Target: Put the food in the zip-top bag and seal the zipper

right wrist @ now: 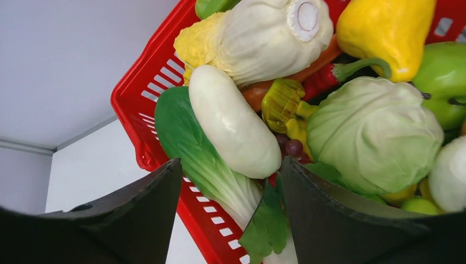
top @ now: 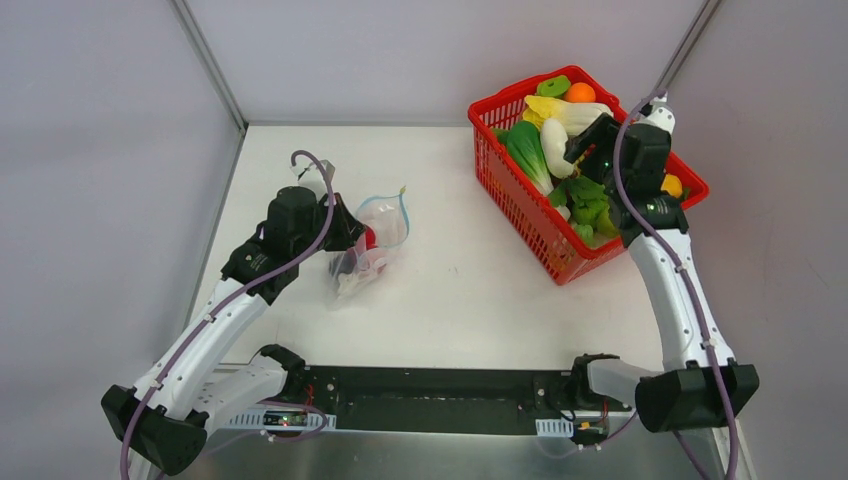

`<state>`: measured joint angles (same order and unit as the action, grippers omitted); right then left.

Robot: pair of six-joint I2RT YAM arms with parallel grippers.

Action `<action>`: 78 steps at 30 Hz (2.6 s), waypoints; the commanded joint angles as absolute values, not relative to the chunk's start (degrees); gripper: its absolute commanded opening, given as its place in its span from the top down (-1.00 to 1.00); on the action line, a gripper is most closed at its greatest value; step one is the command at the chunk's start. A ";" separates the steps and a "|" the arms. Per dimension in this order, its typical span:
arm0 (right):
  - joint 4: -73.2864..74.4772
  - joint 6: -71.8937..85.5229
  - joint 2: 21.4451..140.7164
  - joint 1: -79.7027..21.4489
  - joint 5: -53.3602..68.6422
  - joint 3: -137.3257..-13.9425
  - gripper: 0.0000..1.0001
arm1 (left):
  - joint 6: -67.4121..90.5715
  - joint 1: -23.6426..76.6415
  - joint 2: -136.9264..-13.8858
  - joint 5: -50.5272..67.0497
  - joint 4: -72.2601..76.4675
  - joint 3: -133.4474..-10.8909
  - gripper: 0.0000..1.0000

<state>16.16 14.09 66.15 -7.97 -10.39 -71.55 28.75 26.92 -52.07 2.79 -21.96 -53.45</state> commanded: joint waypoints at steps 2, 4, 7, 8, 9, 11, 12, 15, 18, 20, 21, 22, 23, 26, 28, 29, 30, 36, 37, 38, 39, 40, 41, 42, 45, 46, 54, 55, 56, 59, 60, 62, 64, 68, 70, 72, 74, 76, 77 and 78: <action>16.25 14.87 71.54 -4.93 3.93 -75.59 -0.37 | 28.27 26.72 -51.77 4.99 -19.34 -53.40 1.00; 15.75 14.25 73.10 -4.85 4.09 -75.87 -0.41 | 27.90 26.74 -51.84 5.64 -19.46 -53.43 1.00; 15.34 13.28 75.22 -4.83 4.14 -76.47 -0.47 | 27.52 26.72 -52.07 6.57 -19.83 -53.41 1.00; 15.15 13.03 75.90 -4.83 4.20 -76.59 -0.49 | 27.51 26.72 -52.16 6.78 -19.86 -53.35 1.00; 14.89 12.59 76.58 -4.83 4.44 -76.70 -0.51 | 27.51 26.72 -52.19 7.05 -19.82 -53.16 1.00; 14.98 11.84 77.90 -4.83 4.92 -76.98 -0.51 | 27.53 26.74 -52.36 7.57 -19.78 -53.01 1.00; 15.01 11.64 78.37 -4.83 5.25 -76.99 -0.51 | 27.56 26.72 -52.37 7.70 -19.70 -52.86 1.00; 14.81 11.05 79.32 -4.83 7.14 -76.99 -0.48 | 27.60 26.72 -52.47 8.18 -19.80 -52.81 1.00; 14.49 10.46 80.04 -4.83 7.32 -76.54 -0.46 | 27.44 26.72 -52.10 8.27 -20.04 -52.70 1.00; 14.85 10.14 80.72 -4.83 5.26 -76.79 -0.53 | 27.42 26.72 -51.80 8.10 -20.03 -52.56 1.00; 14.86 10.07 80.81 -4.83 4.28 -76.67 -0.57 | 27.42 26.72 -51.71 7.93 -20.04 -52.47 1.00; 14.85 10.03 80.88 -4.83 3.16 -76.71 -0.60 | 27.42 26.72 -51.64 7.94 -19.99 -52.47 1.00; 14.71 9.93 80.88 -4.83 2.55 -76.66 -0.62 | 27.42 26.74 -51.64 7.92 -19.96 -52.43 1.00; 12.68 9.36 80.86 -4.83 1.31 -75.49 -0.68 | 27.55 26.72 -51.83 8.11 -19.83 -52.49 1.00; 12.50 9.26 81.55 -4.84 1.68 -75.72 -0.68 | 27.76 26.72 -52.01 8.42 -19.56 -52.44 1.00; 12.34 9.12 81.99 -4.83 2.00 -75.69 -0.67 | 27.77 26.74 -52.11 8.61 -19.56 -52.47 1.00; 12.38 9.18 82.36 -4.83 2.16 -75.94 -0.62 | 27.82 26.72 -52.12 8.74 -19.53 -52.47 1.00; 10.33 10.17 81.88 -4.83 2.63 -75.18 -0.09 | 27.77 26.74 -51.71 8.38 -19.76 -52.34 1.00; 10.01 9.92 81.46 -4.83 2.99 -75.02 0.02 | 27.70 26.72 -51.56 8.21 -19.77 -52.26 1.00; 9.79 9.81 81.09 -4.83 2.94 -74.84 0.08 | 27.69 26.72 -51.51 8.09 -19.78 -52.14 1.00; 9.57 9.84 80.46 -4.83 2.75 -74.69 0.15 | 27.76 26.72 -51.50 7.99 -19.78 -52.08 1.00; 9.17 10.03 79.67 -4.83 2.77 -74.40 0.19 | 27.77 26.72 -51.50 8.04 -19.69 -52.04 1.00; 8.63 10.32 78.80 -4.83 2.84 -73.95 0.20 | 27.77 26.76 -51.62 8.12 -19.69 -52.08 1.00; 8.10 10.77 77.86 -4.83 3.31 -73.55 0.21 | 27.77 26.75 -51.69 8.15 -19.69 -52.11 1.00; 7.15 11.50 74.93 -4.83 6.68 -72.01 0.23 | 27.86 26.72 -51.89 8.25 -19.60 -52.20 1.00; 7.32 11.81 73.67 -4.83 7.42 -71.68 0.23 | 27.86 26.76 -51.90 8.27 -19.60 -52.20 1.00; 4.23 14.56 66.51 -4.88 12.95 -67.37 0.24 | 28.01 26.74 -52.66 9.03 -19.13 -52.42 1.00; 4.09 15.28 66.19 -4.84 15.60 -67.52 0.24 | 28.16 26.73 -52.70 9.12 -19.08 -52.39 1.00; 3.94 16.09 65.98 -4.83 18.64 -67.84 0.24 | 28.25 26.79 -52.79 9.24 -18.95 -52.38 1.00; 0.49 19.73 65.34 -4.96 28.60 -67.58 0.24 | 28.42 26.75 -52.89 9.45 -18.72 -52.33 1.00; -1.94 20.90 65.19 -5.16 31.66 -67.26 0.24 | 28.46 26.74 -52.91 9.47 -18.72 -52.44 1.00; -4.52 22.17 64.98 -6.13 35.52 -66.77 0.25 | 28.48 26.72 -52.82 9.58 -18.85 -52.56 1.00; -6.62 22.08 64.79 -8.23 38.11 -66.34 0.24 | 28.54 26.78 -52.59 9.59 -18.77 -52.56 1.00; -10.98 21.33 65.76 -15.20 42.11 -65.51 0.24 | 28.57 26.74 -52.45 11.37 -17.80 -52.47 1.00; -12.02 20.40 66.78 -19.59 41.95 -65.52 0.24 | 28.41 26.72 -52.60 13.82 -16.79 -52.55 1.00; -12.78 19.28 67.97 -23.52 41.21 -65.50 0.24 | 28.43 26.80 -52.79 16.90 -15.60 -52.72 1.00; -14.63 18.97 69.48 -27.39 40.96 -65.05 0.24 | 28.77 26.81 -52.77 19.64 -14.21 -52.70 1.00; -17.85 19.93 71.12 -30.16 40.65 -64.24 0.24 | 29.08 26.81 -52.58 21.72 -13.03 -52.82 1.00; -19.99 20.48 71.85 -31.30 40.61 -63.63 0.24 | 29.10 26.81 -52.42 22.80 -12.57 -52.87 1.00; -21.88 20.82 72.55 -32.44 40.50 -63.18 0.24 | 29.09 26.81 -52.34 23.60 -12.35 -53.06 1.00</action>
